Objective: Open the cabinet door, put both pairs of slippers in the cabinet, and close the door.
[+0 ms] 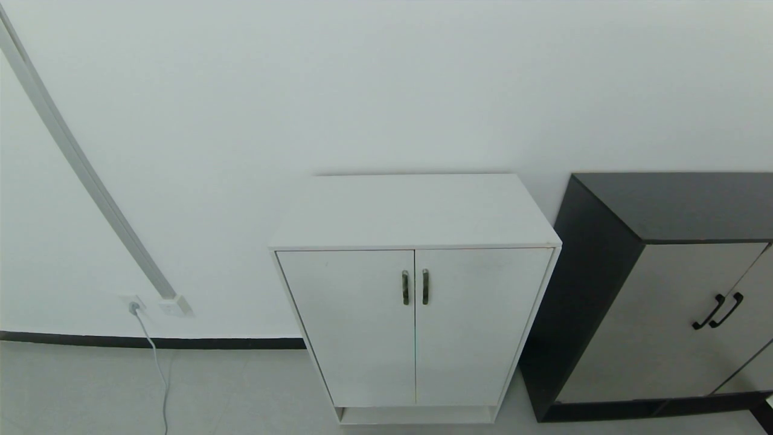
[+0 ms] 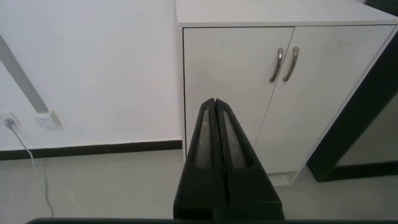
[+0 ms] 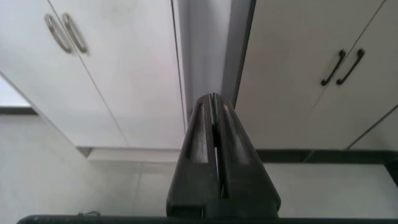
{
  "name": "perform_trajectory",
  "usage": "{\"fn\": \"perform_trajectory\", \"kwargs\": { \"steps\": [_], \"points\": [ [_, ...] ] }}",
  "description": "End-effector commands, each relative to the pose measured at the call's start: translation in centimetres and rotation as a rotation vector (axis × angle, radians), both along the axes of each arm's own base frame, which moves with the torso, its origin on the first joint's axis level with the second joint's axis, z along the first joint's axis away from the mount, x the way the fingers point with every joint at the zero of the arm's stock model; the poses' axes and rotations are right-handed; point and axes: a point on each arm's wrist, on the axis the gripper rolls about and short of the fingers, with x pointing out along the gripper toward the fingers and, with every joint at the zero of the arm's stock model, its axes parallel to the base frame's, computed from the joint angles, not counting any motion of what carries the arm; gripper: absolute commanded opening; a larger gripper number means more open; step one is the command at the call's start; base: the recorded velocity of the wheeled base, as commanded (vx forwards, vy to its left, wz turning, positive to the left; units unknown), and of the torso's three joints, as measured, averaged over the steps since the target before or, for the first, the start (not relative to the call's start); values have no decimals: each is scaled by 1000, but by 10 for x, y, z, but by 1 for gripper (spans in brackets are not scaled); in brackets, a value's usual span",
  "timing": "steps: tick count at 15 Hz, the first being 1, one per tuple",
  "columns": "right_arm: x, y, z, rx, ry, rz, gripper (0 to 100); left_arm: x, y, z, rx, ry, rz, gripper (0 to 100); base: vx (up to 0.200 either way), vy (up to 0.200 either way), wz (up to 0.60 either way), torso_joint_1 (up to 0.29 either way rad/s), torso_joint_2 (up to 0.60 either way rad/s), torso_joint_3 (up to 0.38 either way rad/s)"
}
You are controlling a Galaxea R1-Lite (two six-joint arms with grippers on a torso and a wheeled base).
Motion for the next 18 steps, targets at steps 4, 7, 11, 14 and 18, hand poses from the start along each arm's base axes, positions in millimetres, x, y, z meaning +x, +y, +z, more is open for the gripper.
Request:
{"fn": "perform_trajectory", "kwargs": {
  "steps": [4, 7, 11, 14, 18],
  "points": [
    [-7, 0, -2, 11, -93, -36, 0, 0, 0, 0, -2, 1, 5, 0, 0, 0, 0, 0, 0, 0],
    [-7, 0, -1, 88, -101, -47, 0, 0, 0, 0, -2, 1, 4, 0, 0, 0, 0, 0, 0, 0],
    [-7, -1, -1, 104, -111, -101, 0, 0, 0, 0, -2, 1, 4, 0, 0, 0, 0, 0, 0, 0],
    [-7, -1, -1, 104, -111, -102, 0, 0, 0, 0, 7, 1, 0, 0, 0, 0, 0, 0, 0, 0],
    [-7, -1, -1, 101, -110, -101, 0, 0, 0, 0, 7, 1, 0, 0, 0, 0, 0, 0, 0, 0]
  ]
}}
